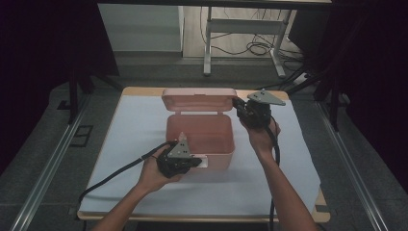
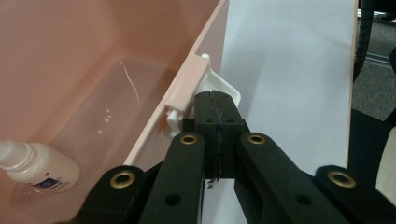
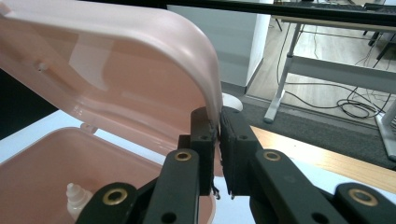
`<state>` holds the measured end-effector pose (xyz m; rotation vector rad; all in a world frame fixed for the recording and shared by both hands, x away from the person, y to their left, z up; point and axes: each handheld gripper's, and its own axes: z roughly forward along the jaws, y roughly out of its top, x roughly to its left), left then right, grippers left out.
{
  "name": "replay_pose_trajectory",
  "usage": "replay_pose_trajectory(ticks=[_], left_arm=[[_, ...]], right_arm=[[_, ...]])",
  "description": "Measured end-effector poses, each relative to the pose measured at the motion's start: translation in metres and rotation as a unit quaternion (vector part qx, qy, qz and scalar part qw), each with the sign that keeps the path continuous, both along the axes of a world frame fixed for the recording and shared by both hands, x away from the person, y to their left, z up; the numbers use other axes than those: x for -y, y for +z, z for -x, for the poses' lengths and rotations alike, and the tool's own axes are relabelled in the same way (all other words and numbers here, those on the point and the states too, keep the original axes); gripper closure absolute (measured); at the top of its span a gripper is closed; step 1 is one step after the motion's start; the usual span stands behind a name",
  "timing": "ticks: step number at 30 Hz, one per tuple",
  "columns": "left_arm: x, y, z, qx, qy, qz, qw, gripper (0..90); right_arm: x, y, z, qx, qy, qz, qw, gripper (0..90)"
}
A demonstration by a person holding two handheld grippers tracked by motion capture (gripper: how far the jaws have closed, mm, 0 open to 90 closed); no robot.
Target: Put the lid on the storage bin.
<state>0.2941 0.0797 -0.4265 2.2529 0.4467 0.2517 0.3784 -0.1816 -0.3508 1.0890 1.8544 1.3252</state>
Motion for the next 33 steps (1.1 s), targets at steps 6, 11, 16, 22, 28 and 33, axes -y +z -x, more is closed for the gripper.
replay_pose_trajectory(ticks=[6, 11, 16, 22, 28, 33], left_arm=[[0.000, 0.000, 0.001, 0.001, 0.003, 0.000, 1.0000, 90.0], [0.000, 0.001, 0.000, -0.002, 0.002, -0.003, 1.0000, 90.0], [0.001, 0.000, 0.001, 0.000, 0.004, 0.000, 1.0000, 90.0], [0.001, 0.000, 0.002, 0.001, 0.005, -0.001, 1.0000, 90.0], [0.001, 0.000, 0.001, 0.000, 0.005, -0.002, 1.0000, 90.0], [0.001, 0.000, 0.001, -0.001, 0.004, -0.001, 1.0000, 90.0]], right_arm=[[0.004, -0.001, 0.002, -0.008, 0.009, -0.009, 0.9999, 83.0], [0.006, -0.001, 0.004, -0.016, 0.019, -0.012, 0.9996, 82.3], [0.007, -0.002, 0.006, -0.017, 0.023, -0.014, 0.9995, 82.0], [0.008, -0.002, 0.009, -0.017, 0.028, -0.015, 0.9993, 81.6], [0.011, -0.005, 0.014, -0.023, 0.040, -0.016, 0.9988, 81.1], [0.014, -0.007, 0.018, -0.031, 0.048, -0.014, 0.9982, 80.8]])
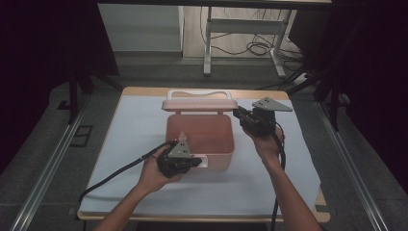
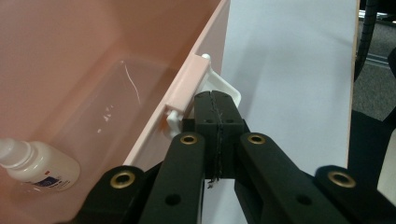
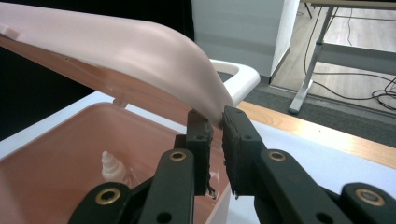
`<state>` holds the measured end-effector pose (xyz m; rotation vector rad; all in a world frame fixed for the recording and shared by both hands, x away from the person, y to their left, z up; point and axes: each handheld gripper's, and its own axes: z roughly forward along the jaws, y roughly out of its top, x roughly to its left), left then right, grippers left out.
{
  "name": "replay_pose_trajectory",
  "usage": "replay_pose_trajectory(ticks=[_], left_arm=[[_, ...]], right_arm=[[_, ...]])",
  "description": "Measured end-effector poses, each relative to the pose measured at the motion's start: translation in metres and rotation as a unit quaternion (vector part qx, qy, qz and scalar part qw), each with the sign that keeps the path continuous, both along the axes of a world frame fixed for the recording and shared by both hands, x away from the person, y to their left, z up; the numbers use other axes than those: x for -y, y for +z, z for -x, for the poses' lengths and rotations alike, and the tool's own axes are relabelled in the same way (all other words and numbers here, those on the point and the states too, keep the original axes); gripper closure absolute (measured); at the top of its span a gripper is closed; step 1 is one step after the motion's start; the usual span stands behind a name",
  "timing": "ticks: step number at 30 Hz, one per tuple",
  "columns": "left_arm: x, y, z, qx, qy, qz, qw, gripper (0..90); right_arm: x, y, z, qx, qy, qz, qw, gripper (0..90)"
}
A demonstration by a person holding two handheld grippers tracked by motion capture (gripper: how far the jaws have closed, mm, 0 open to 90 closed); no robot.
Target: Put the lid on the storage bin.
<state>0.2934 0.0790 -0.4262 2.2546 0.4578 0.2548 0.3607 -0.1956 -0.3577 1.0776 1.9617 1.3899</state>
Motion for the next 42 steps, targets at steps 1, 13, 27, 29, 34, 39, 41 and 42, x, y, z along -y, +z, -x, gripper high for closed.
replay_pose_trajectory(ticks=[1, 13, 27, 29, 34, 39, 41, 42], left_arm=[[0.000, 0.000, 0.000, 0.000, 0.000, -0.001, 1.0000, 90.0], [0.000, 0.001, 0.000, -0.002, 0.001, -0.003, 1.0000, 90.0], [0.000, 0.001, 0.000, -0.001, -0.001, -0.003, 1.0000, 90.0], [0.000, 0.001, 0.000, -0.002, -0.001, -0.003, 1.0000, 90.0], [0.000, 0.001, -0.001, -0.001, -0.001, -0.004, 1.0000, 90.0], [0.000, 0.000, 0.000, 0.001, 0.000, -0.002, 1.0000, 90.0], [0.000, 0.000, 0.000, 0.002, 0.000, -0.002, 1.0000, 90.0], [0.000, 0.000, 0.000, 0.002, 0.000, -0.002, 1.0000, 90.0]], right_arm=[[0.000, 0.000, 0.001, -0.002, 0.000, 0.000, 1.0000, 80.7], [0.004, -0.004, 0.010, -0.017, 0.019, 0.008, 0.9996, 80.0], [0.010, -0.013, 0.020, -0.037, 0.043, 0.013, 0.9983, 80.7], [0.011, -0.015, 0.020, -0.042, 0.045, 0.011, 0.9980, 80.8], [0.013, -0.020, 0.023, -0.054, 0.052, 0.006, 0.9972, 80.9], [0.014, -0.029, 0.028, -0.062, 0.055, 0.010, 0.9965, 81.1], [0.014, -0.034, 0.030, -0.068, 0.061, 0.009, 0.9958, 81.2], [0.014, -0.037, 0.031, -0.070, 0.062, 0.012, 0.9955, 81.2]])
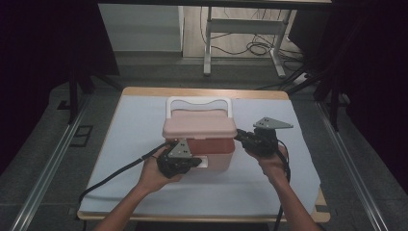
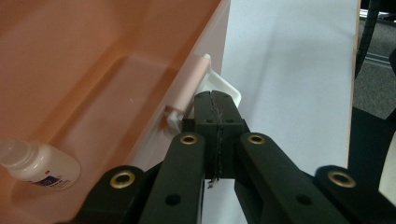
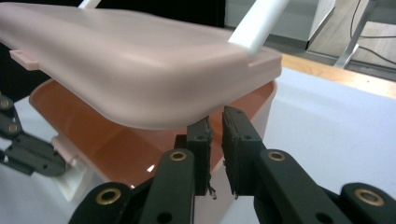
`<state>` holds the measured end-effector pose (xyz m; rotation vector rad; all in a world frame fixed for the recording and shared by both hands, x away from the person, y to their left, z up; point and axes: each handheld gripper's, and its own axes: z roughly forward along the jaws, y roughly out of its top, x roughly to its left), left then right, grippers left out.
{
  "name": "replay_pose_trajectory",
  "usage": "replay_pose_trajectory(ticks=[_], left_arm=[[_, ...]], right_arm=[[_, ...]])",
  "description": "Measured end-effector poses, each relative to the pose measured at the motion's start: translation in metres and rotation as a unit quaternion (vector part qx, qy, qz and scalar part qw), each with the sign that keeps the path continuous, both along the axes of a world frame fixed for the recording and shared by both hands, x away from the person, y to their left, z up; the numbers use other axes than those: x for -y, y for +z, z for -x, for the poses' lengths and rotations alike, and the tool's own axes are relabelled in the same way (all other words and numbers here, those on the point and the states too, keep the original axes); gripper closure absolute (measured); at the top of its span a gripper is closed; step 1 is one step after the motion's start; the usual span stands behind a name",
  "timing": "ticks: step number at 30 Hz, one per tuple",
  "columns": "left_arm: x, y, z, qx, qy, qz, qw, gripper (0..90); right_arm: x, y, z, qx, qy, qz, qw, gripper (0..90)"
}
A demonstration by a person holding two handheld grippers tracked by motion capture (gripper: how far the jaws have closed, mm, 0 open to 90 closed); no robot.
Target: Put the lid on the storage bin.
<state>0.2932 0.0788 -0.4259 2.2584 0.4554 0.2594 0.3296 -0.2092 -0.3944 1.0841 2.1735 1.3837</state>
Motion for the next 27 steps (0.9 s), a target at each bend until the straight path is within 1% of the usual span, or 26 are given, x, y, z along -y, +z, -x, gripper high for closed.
replay_pose_trajectory(ticks=[5, 9, 14, 17, 21, 27], left_arm=[[0.000, 0.000, 0.000, 0.001, 0.001, 0.000, 1.0000, 90.0], [0.000, 0.000, 0.000, 0.000, 0.000, 0.000, 1.0000, 90.0], [0.000, 0.000, 0.000, 0.001, 0.001, 0.001, 1.0000, 90.0], [0.000, 0.000, 0.000, 0.001, 0.001, 0.001, 1.0000, 90.0], [0.000, 0.000, 0.000, 0.000, 0.000, 0.001, 1.0000, 90.0], [0.000, 0.000, 0.000, 0.001, 0.002, 0.001, 1.0000, 90.0]], right_arm=[[-0.002, -0.006, 0.005, -0.004, 0.005, 0.008, 0.9999, 80.9], [0.001, -0.007, 0.011, -0.009, 0.011, 0.012, 0.9998, 80.0], [0.007, -0.012, 0.017, -0.011, 0.008, 0.018, 0.9997, 79.6], [0.011, -0.018, 0.019, -0.010, -0.001, 0.025, 0.9996, 78.7], [0.015, -0.024, 0.019, -0.014, -0.006, 0.017, 0.9997, 77.8], [0.013, -0.024, 0.020, -0.008, 0.000, 0.019, 0.9998, 75.8]])
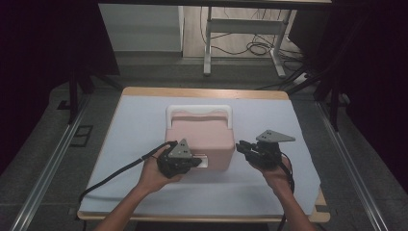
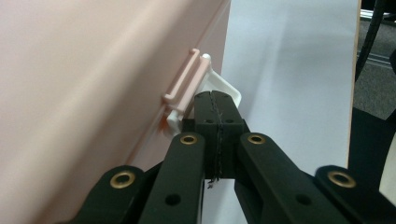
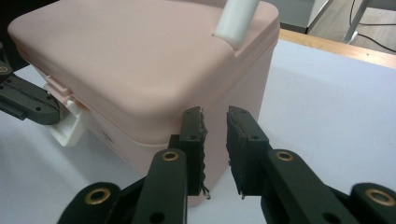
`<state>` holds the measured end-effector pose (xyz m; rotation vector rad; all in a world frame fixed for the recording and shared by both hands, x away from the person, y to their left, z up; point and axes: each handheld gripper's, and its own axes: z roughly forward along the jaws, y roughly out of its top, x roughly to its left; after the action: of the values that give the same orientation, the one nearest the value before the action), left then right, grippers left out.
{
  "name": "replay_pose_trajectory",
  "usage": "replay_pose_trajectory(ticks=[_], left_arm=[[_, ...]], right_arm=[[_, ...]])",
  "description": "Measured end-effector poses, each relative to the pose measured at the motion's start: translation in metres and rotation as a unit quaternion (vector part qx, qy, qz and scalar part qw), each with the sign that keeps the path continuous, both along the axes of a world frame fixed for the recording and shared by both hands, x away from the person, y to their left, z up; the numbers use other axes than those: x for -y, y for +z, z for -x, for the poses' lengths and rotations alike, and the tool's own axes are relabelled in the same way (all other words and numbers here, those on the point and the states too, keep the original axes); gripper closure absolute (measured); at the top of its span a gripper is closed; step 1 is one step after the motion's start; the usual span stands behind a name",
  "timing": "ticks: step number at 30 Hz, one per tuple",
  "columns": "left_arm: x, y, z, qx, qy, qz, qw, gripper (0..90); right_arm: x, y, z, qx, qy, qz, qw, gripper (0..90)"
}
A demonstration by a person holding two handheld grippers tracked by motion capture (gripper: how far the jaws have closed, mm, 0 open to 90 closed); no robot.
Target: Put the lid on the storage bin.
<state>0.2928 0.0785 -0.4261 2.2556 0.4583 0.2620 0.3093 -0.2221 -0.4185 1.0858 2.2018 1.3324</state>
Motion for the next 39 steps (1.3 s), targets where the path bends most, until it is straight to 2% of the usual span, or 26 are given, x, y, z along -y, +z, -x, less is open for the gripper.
replay_pose_trajectory(ticks=[6, 13, 15, 16, 17, 19, 24, 33, 36, 39], left_arm=[[0.000, 0.000, 0.000, 0.000, 0.002, 0.001, 1.0000, 90.0], [0.000, 0.001, 0.000, -0.002, 0.002, 0.003, 1.0000, 90.0], [-0.001, 0.002, -0.001, -0.005, 0.000, 0.006, 1.0000, 88.6], [-0.001, 0.003, -0.001, -0.014, -0.005, 0.016, 0.9998, 85.4], [-0.002, 0.004, 0.000, -0.013, -0.005, 0.015, 0.9998, 80.5], [-0.003, 0.007, 0.001, -0.005, -0.004, 0.008, 0.9999, 80.8], [-0.008, 0.014, 0.004, 0.003, 0.002, 0.023, 0.9997, 78.0], [-0.037, 0.030, 0.013, 0.020, 0.028, 0.055, 0.9979, 71.8], [-0.049, 0.030, 0.015, 0.018, 0.043, 0.066, 0.9967, 69.4], [-0.060, 0.030, 0.015, 0.018, 0.055, 0.069, 0.9959, 65.7]], right_arm=[[0.000, 0.000, 0.001, 0.013, 0.002, -0.001, 0.9999, 68.7], [0.004, -0.002, 0.001, 0.014, 0.008, -0.003, 0.9999, 65.0], [0.005, -0.002, 0.001, 0.014, 0.008, -0.005, 0.9999, 64.0], [0.006, -0.002, 0.001, 0.014, 0.008, -0.004, 0.9999, 63.8], [0.007, -0.003, 0.001, 0.014, 0.008, -0.006, 0.9998, 63.7], [0.008, -0.003, 0.001, 0.014, 0.006, -0.006, 0.9999, 63.6], [0.011, -0.004, 0.001, 0.016, 0.002, -0.010, 0.9998, 63.5], [0.020, -0.006, 0.003, 0.020, 0.004, -0.012, 0.9997, 61.8], [0.024, -0.007, 0.003, 0.019, -0.001, -0.011, 0.9998, 60.5], [0.026, -0.008, 0.003, 0.019, -0.006, -0.009, 0.9998, 59.7]])
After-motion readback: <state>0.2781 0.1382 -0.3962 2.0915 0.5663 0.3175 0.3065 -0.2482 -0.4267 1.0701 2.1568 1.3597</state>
